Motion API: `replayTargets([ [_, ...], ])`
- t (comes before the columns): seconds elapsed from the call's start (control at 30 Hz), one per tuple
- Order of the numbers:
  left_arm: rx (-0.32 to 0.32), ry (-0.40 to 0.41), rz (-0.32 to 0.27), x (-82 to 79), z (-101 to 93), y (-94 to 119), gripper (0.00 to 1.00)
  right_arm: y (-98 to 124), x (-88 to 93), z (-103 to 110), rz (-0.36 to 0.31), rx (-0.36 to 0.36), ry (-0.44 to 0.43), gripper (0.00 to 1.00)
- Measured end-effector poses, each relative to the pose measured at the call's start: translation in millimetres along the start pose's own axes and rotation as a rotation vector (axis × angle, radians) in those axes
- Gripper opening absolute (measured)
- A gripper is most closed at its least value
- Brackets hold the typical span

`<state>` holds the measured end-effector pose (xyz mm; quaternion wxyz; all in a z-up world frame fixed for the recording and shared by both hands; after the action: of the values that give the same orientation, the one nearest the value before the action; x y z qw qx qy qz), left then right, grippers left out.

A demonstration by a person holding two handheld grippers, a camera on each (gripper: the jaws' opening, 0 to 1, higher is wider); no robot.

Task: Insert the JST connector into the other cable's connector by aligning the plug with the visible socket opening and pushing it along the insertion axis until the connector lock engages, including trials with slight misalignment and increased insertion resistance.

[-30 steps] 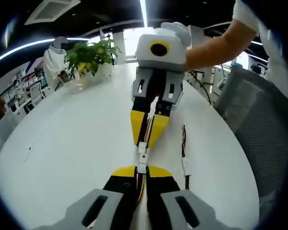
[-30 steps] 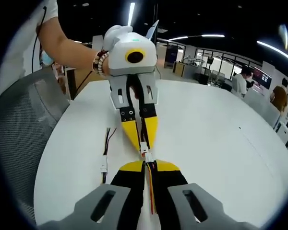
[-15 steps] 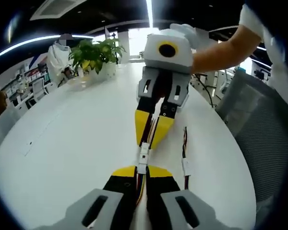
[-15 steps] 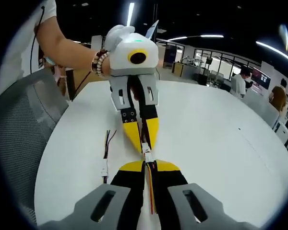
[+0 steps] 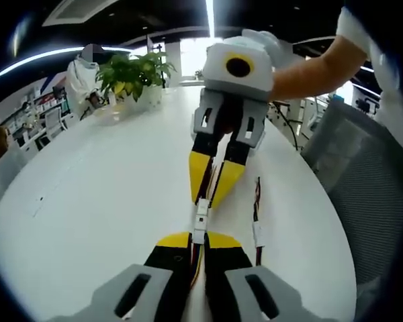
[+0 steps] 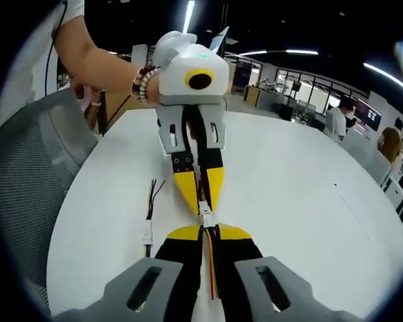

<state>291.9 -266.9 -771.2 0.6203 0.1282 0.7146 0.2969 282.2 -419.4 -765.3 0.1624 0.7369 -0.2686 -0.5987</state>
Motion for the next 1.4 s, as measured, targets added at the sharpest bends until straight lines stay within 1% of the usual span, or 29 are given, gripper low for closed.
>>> replayTargets([
  [0.13, 0.001, -0.002, 0.0, -0.9, -0.3, 0.4, 0.01, -0.2, 0.5, 0.0, 0.003, -0.005, -0.002, 0.03],
  [0.43, 0.018, -0.005, 0.022, 1.2, -3.1, -0.2, 0.01, -3.3, 0.1, 4.4, 0.037, -0.029, 0.046, 0.03],
  [0.57, 0.023, 0.002, 0.012, 0.3, -3.6, -0.2, 0.01, -3.6, 1.7, 4.4, 0.053, -0.029, 0.056, 0.03],
  [0.63, 0.022, -0.001, 0.012, 0.1, -3.3, -0.1, 0.01, -3.5, 1.8, 4.0, 0.05, -0.028, 0.044, 0.03],
  [0.77, 0.026, -0.006, 0.009, 0.0, -3.9, -0.1, 0.01, -4.3, 2.1, 4.2, 0.057, -0.032, 0.058, 0.03],
  [0.8, 0.036, -0.015, -0.003, -1.4, -5.4, 0.1, 0.01, -5.0, 1.7, 5.0, 0.05, -0.039, 0.051, 0.03],
  [0.83, 0.039, -0.02, -0.001, -1.9, -6.2, 0.1, 0.01, -5.5, 0.5, 5.5, 0.038, -0.042, 0.047, 0.03],
  [0.87, 0.032, -0.048, 0.01, -2.5, -6.4, 0.0, 0.0, -5.7, 0.1, 5.1, 0.046, -0.039, 0.047, 0.03],
  [1.0, 0.033, -0.058, 0.008, -3.0, -6.6, 0.1, 0.0, -5.6, 0.2, 4.6, 0.042, -0.041, 0.045, 0.03],
  [1.17, 0.038, -0.063, -0.012, -5.8, -5.6, 1.3, 0.0, -3.7, -1.8, 2.9, 0.022, -0.034, 0.022, 0.03],
  [1.2, 0.041, -0.063, -0.012, -6.2, -5.9, 1.2, 0.0, -4.1, -2.4, 2.6, 0.018, -0.036, 0.005, 0.02],
  [1.3, 0.04, -0.082, -0.002, -6.4, -7.0, 1.2, 0.0, -4.5, -2.0, 3.3, 0.022, -0.037, 0.01, 0.02],
  [1.4, 0.045, -0.072, -0.003, -5.6, -7.7, 1.7, 0.0, -4.8, -2.1, 4.2, 0.021, -0.038, 0.004, 0.02],
])
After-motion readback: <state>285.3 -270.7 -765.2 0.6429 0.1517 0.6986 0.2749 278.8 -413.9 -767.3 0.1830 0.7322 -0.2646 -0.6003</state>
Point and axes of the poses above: the point that each gripper's makers call its tool centre point, and the gripper's own axes: y roughly backward along the fingers, z roughly to its left, x roughly out of its underside, the point moved 9 cm from there along y, roughly backward along the fingers, and after that the axes turned 7 degrees about y, right-handed, at the moved point
